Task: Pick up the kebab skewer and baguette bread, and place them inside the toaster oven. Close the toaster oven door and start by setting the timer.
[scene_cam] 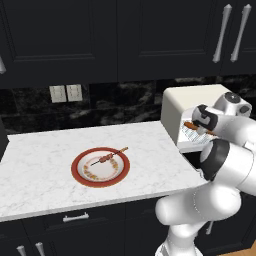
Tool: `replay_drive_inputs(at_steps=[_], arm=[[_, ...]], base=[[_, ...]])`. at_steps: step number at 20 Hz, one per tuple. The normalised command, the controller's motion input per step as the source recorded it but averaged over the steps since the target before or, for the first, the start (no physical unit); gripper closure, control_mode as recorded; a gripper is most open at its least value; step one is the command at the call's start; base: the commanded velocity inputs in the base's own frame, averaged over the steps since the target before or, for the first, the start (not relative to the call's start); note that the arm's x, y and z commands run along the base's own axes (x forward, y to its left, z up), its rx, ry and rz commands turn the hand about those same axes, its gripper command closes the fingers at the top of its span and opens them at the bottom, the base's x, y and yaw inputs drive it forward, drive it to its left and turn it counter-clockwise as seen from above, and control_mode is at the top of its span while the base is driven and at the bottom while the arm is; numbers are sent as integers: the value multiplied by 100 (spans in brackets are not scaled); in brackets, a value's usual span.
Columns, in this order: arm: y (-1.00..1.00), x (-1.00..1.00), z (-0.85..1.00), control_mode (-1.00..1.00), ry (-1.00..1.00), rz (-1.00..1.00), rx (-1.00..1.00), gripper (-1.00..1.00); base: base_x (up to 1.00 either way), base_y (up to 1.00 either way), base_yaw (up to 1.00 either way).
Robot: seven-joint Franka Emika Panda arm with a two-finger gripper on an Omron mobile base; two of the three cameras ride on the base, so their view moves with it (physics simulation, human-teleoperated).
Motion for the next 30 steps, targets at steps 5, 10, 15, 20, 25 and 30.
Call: replay_drive_inputs(at_steps=[5, 10, 15, 20, 25, 30], arm=[[3, -38, 33, -100, -12, 1, 0, -100], [33, -59, 18, -100, -2, -4, 0, -100], [64, -50, 15, -100, 0, -7, 0, -100], [80, -41, 15, -100, 0, -4, -5, -100], [97, -24, 6, -100, 1, 0, -7, -100], [100, -13, 2, -100, 3, 1, -7, -100]], base=[[0, 0, 0], [0, 0, 0], [0, 0, 0], [0, 0, 0], [0, 0, 0], [0, 0, 0]])
